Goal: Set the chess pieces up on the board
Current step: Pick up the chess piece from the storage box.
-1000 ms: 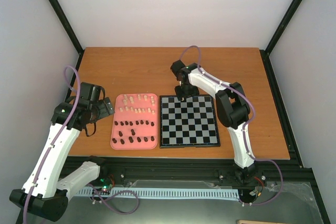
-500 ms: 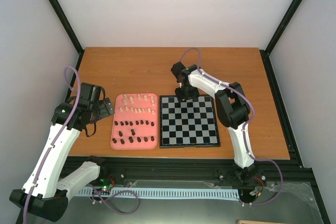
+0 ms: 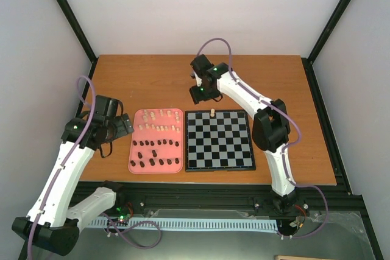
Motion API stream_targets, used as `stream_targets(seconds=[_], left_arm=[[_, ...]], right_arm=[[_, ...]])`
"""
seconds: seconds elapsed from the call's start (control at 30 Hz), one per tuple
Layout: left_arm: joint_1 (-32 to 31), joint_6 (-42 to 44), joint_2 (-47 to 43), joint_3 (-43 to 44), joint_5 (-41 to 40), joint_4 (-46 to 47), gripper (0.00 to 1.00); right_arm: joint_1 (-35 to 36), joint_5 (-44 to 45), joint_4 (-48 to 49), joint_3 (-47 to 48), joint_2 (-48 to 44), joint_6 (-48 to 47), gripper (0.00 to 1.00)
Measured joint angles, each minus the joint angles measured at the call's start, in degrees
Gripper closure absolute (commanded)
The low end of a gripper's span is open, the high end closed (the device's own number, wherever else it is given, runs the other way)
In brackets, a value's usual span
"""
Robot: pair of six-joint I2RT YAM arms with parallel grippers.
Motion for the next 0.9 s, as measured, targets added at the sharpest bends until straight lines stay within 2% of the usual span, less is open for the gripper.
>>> stream_targets(seconds=[0.3,0.43,0.57,0.7,0.9], left_arm=[[0.0,0.42,4.0,0.0,1.11,1.62,0.0],[0.0,0.59,5.01,0.0,2.05,2.51,0.07],[0.0,2.23,6.93,0.0,2.99,5.27,0.17],[0.0,4.85,12.55,0.07,4.92,9.22,0.3],[0.0,8.39,24.11,1.22,9.51,17.14,0.34]], right_arm=[[2.38,-3.91,-1.68,14.67,3.08,-0.81,0.38],[4.11,-6.43,-1.79,19.58,7.26,-0.63,0.4],[5.88,-7.89,-1.79,19.67,8.94,0.48,0.4],[6.32,-5.62,-1.95,19.67,8.83,0.87,0.41],[2.95,-2.19,-1.07,13.44,3.96,1.49,0.41]])
